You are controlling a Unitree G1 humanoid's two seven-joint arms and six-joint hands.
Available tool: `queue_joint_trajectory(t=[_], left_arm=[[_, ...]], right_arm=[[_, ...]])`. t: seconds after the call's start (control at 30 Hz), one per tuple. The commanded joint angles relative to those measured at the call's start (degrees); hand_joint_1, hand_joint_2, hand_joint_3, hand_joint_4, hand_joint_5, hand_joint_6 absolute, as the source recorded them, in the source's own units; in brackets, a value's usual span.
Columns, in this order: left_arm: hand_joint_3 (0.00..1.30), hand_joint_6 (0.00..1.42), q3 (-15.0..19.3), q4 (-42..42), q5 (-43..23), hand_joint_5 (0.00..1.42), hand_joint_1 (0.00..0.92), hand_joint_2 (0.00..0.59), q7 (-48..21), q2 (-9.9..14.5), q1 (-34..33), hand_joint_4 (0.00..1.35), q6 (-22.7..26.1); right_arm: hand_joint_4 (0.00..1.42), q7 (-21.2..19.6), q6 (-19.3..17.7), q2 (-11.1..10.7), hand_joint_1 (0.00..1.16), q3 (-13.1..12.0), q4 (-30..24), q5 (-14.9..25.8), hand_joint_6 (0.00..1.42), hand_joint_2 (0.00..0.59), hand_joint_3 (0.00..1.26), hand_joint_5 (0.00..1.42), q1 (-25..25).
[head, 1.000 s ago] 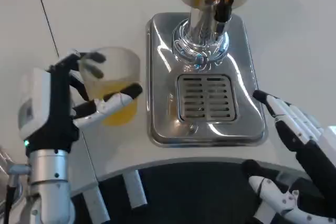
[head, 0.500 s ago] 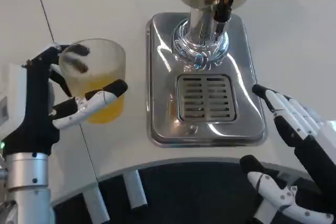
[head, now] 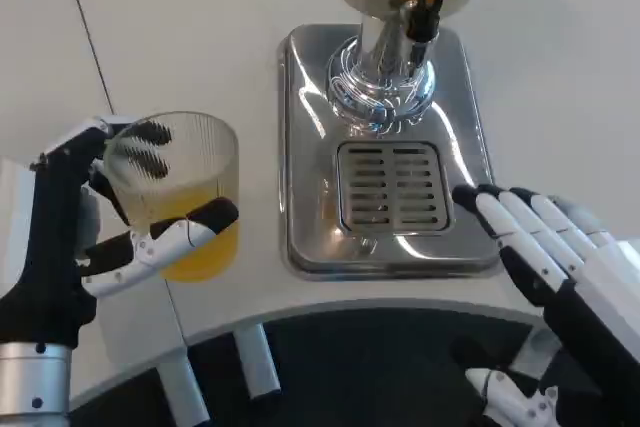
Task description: Grasp the cup under the faucet to collect the drink, then remove the cup.
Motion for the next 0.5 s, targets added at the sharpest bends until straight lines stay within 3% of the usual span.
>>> queue_joint_trajectory(t=[0.03, 0.13, 0.23, 0.5], left_arm=[[1.13, 1.42, 0.43, -4.22, -2.24, 1.28, 0.824, 0.0, -1.39, -1.31, 1.81, 1.03, -1.96], [1.13, 1.42, 0.41, -6.54, -3.12, 1.28, 0.826, 0.0, -2.76, -1.54, 3.38, 1.03, -2.35], [1.13, 1.42, 0.46, -9.63, -3.7, 1.28, 0.827, 0.0, -4.63, -1.25, 6.85, 1.03, -3.81], [1.13, 1.42, 1.49, -14.07, -4.33, 1.28, 0.829, 0.0, -7.61, -1.09, 12.46, 1.01, -7.01]], right_arm=[[0.0, 0.24, -2.14, -1.09, 0.32, -1.78, 0.15, -1.16, 0.0, 0.482, 0.0, 0.0, 1.35], [0.0, 0.37, -3.63, -1.78, 0.32, -2.25, 0.42, -2.21, 0.0, 0.502, 0.0, 0.0, 1.8], [0.0, -0.54, -5.8, -2.16, 0.23, -2.67, 0.38, -3.65, 0.0, 0.523, 0.0, 0.0, 2.41], [0.0, -1.75, -9.18, -1.06, 0.21, -3.81, 0.65, -3.71, 0.0, 0.522, 0.0, 0.0, 3.66]])
